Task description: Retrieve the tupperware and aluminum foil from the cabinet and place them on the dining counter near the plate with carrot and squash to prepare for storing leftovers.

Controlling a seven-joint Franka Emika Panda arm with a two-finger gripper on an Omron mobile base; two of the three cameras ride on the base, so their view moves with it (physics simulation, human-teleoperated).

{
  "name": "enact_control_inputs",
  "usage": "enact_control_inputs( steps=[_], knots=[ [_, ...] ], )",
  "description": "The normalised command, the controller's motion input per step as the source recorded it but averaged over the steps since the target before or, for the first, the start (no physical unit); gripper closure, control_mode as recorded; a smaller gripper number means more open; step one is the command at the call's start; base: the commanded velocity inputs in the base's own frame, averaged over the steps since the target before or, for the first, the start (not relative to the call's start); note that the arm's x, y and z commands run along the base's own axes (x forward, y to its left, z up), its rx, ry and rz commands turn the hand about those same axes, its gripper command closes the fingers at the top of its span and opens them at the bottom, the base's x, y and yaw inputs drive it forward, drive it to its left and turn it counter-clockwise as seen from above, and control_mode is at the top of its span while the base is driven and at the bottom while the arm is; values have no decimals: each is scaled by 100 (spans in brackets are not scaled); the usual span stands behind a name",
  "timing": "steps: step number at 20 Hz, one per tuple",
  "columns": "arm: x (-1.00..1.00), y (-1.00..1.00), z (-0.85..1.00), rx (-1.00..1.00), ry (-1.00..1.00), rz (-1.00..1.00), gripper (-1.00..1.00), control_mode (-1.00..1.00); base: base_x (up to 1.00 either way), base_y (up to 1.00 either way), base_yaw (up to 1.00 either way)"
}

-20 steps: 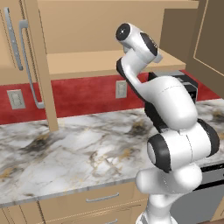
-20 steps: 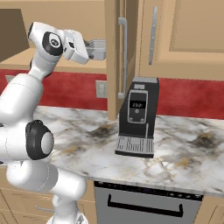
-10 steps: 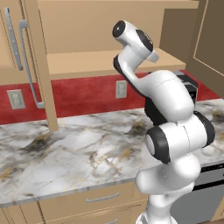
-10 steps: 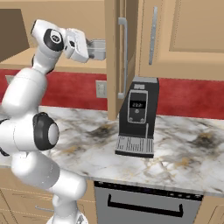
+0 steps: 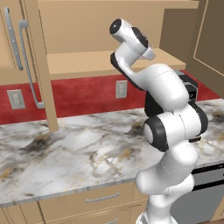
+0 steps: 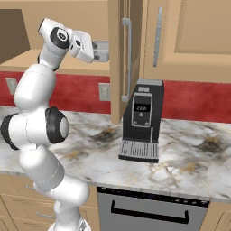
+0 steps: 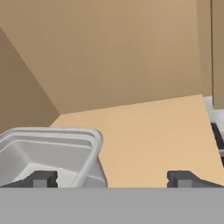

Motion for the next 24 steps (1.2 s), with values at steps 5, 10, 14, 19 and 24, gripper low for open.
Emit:
enact_control_inputs(
  steps=[5, 10, 14, 19, 24],
  knots=[
    [34, 0, -21, 0, 3, 0, -100, -100, 0, 0, 0],
    [23, 0, -6, 0, 0, 0, -100, -100, 0, 0, 0],
    [14, 0, -10, 0, 0, 0, -100, -100, 0, 0, 0],
    [0, 0, -27, 0, 2, 0, -100, -100, 0, 0, 0],
    [0, 0, -31, 0, 3, 0, -100, -100, 0, 0, 0]
  ],
)
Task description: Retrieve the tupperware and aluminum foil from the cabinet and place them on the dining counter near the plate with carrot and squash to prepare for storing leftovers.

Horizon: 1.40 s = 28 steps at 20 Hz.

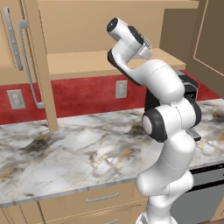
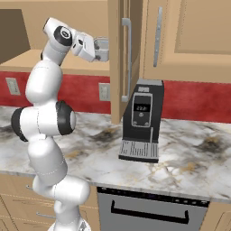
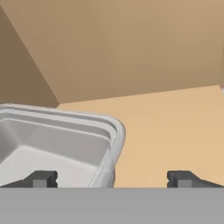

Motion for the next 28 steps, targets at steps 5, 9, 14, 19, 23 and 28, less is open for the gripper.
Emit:
enact_control_inputs(
  steps=[5, 9, 14, 19, 23, 28],
  knots=[
    [0, -1, -30, 0, 0, 0, 100, -100, 0, 0, 0],
    [0, -11, -28, 0, 0, 0, 100, -100, 0, 0, 0],
    [0, -15, -18, 0, 0, 0, 100, -100, 0, 0, 0],
    [0, -6, -5, 0, 0, 0, 100, -100, 0, 0, 0],
    [-16, 0, 0, 0, -7, 3, 100, -100, 0, 0, 0],
    [-57, 3, 0, -2, -28, 11, 100, -100, 0, 0, 0]
  ],
)
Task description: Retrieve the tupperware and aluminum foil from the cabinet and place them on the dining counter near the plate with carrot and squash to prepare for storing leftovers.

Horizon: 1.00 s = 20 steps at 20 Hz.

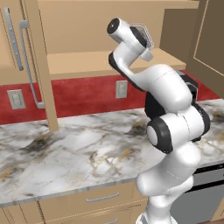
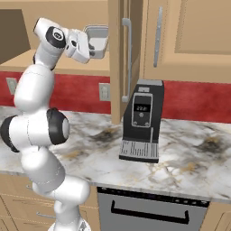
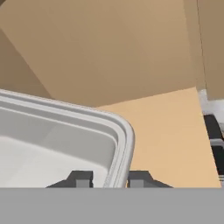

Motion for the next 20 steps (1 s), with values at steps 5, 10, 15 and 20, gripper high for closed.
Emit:
enact_control_inputs(
  steps=[5, 10, 15, 20],
  knots=[
    [-71, 10, 0, -10, -24, 14, 100, -100, 0, 0, 0],
    [-100, 4, 9, -25, -3, 16, 100, -100, 0, 0, 0],
    [-100, 1, 39, -23, 0, 12, 100, -100, 0, 0, 0],
    [-100, 1, 14, -14, 3, 10, 100, -100, 0, 0, 0]
  ],
)
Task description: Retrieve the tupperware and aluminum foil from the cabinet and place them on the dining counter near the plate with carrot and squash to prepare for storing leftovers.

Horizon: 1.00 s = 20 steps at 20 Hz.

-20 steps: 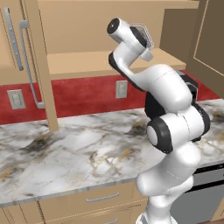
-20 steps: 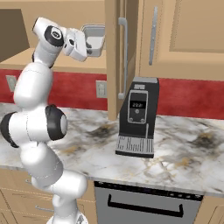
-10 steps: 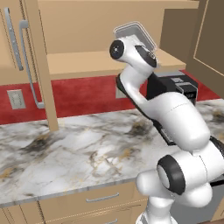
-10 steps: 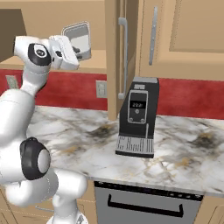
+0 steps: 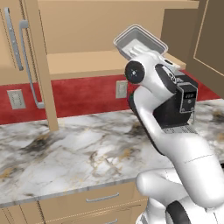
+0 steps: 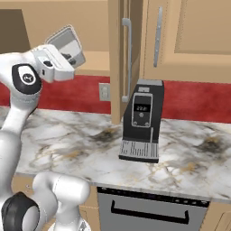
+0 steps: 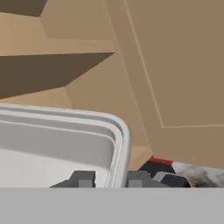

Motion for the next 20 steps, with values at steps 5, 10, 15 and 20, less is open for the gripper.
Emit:
enact_control_inputs(
  steps=[5, 10, 15, 20],
  knots=[
    [-100, 0, -2, -6, 1, 16, 100, -100, 0, 0, 0],
    [-100, -6, 0, 0, 0, 11, 100, -100, 0, 0, 0],
    [-100, 0, 0, 0, 4, 12, 100, -100, 0, 0, 0],
    [-51, -2, -1, 0, 12, 8, 100, -100, 0, 0, 0]
  ],
)
